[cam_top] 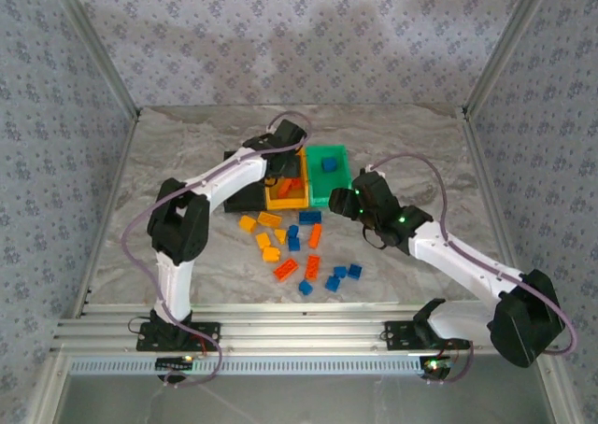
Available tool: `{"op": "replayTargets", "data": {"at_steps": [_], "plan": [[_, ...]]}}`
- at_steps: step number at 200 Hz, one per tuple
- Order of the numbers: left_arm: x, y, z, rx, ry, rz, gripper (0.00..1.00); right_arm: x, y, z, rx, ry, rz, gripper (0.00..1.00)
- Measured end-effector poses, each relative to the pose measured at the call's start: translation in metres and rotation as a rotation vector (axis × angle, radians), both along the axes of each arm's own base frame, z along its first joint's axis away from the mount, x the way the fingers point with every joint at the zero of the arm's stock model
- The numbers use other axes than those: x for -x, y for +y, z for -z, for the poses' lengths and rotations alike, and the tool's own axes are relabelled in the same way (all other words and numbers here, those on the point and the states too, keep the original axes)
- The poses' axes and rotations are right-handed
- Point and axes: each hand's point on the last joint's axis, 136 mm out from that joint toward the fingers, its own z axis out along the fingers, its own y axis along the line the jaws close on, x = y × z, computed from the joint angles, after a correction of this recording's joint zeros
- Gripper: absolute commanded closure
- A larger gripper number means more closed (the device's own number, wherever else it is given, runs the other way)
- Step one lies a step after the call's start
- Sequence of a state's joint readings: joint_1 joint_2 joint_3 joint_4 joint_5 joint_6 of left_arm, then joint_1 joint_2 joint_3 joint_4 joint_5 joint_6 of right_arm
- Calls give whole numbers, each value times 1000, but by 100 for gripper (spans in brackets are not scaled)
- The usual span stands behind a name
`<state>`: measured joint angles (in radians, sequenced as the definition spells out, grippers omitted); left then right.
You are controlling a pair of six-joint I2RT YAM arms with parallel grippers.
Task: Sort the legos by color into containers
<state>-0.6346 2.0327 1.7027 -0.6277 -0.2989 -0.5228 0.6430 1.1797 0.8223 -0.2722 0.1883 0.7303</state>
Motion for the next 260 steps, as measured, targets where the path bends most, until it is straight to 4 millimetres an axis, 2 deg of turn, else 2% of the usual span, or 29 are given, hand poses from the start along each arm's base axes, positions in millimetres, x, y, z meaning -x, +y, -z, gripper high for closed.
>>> {"op": "replayTargets", "data": {"at_steps": [30, 53, 79, 111, 128, 137, 165, 183, 202, 224, 260], "plan": [[-2, -5, -8, 25, -10, 6, 16, 1, -4, -2, -6, 1, 12, 22], [8, -3, -11, 49, -1, 19, 15, 1, -5, -2, -8, 2, 17, 22], [47, 9, -19, 89, 12, 40, 15, 2, -7, 0, -7, 5, 23, 22], [117, 18, -27, 158, 25, 107, 14, 5, -12, 9, 4, 20, 28, 22], [151, 23, -14, 175, 62, 138, 14, 7, -14, 15, 10, 30, 32, 22], [167, 27, -1, 181, 94, 144, 14, 7, -15, 18, 13, 35, 34, 22], [203, 38, 45, 157, 196, 147, 14, 8, -17, 22, 16, 45, 38, 22], [221, 34, 61, 152, 235, 173, 14, 8, -19, 22, 15, 46, 42, 22], [228, 26, 68, 161, 241, 191, 14, 7, -20, 22, 15, 46, 47, 22], [225, 23, 74, 163, 236, 182, 17, 7, -22, 24, 17, 49, 52, 22], [222, 25, 90, 123, 247, 166, 31, 6, -25, 18, 6, 34, 60, 22]]}}
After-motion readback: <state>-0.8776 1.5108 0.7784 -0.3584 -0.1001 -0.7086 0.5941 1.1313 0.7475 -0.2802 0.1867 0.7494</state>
